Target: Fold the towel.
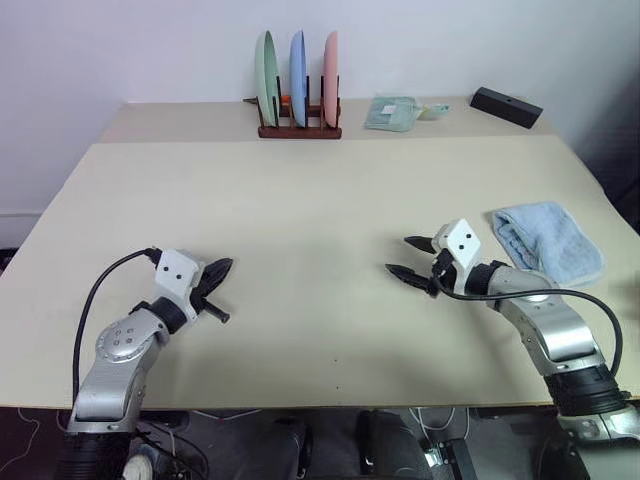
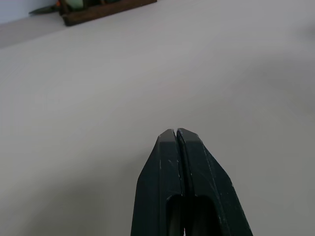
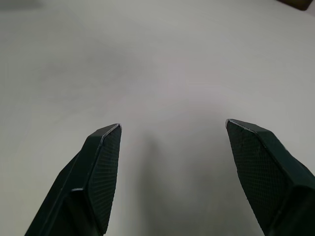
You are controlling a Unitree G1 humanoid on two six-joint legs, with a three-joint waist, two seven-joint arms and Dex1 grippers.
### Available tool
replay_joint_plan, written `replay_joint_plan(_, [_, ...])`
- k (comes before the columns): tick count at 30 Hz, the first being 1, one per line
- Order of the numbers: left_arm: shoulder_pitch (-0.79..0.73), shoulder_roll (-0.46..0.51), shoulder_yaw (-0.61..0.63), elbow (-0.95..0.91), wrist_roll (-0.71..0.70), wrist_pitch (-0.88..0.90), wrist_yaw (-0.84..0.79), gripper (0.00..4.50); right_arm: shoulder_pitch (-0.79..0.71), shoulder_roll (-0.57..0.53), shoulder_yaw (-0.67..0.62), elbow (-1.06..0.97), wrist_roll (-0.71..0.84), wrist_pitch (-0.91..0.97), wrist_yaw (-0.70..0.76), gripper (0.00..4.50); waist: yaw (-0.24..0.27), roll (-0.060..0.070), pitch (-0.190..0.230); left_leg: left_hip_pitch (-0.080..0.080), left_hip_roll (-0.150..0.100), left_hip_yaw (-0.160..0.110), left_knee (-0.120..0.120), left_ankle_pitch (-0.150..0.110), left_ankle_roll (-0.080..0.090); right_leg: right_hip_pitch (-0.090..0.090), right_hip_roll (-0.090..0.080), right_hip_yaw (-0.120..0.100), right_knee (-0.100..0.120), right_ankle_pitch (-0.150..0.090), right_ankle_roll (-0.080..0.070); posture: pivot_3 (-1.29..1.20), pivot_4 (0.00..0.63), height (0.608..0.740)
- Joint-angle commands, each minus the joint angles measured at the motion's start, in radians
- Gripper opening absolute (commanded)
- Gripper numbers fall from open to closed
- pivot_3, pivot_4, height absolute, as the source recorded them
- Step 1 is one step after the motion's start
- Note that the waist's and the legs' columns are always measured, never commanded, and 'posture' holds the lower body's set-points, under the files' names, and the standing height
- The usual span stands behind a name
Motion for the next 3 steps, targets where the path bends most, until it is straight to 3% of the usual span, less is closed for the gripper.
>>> replay_joint_plan(1, [0.008, -0.001, 0.014, -0.051, -0.014, 0.01, 0.007, 0.0, -0.027, 0.015, -0.017, 0.013, -0.013, -0.03, 0.011, 3.44, 0.0, 0.0, 0.0, 0.0, 0.0, 0.0, 0.0, 0.0, 0.0, 0.0, 0.0, 0.0, 0.0, 0.0, 0.0, 0.0, 0.15, 0.74])
replay_joint_plan(3, [0.011, -0.004, 0.011, -0.063, -0.013, 0.018, 0.007, 0.0, -0.03, 0.022, -0.016, 0.025, -0.025, -0.041, 0.014, 3.44, 0.0, 0.0, 0.0, 0.0, 0.0, 0.0, 0.0, 0.0, 0.0, 0.0, 0.0, 0.0, 0.0, 0.0, 0.0, 0.0, 0.15, 0.74])
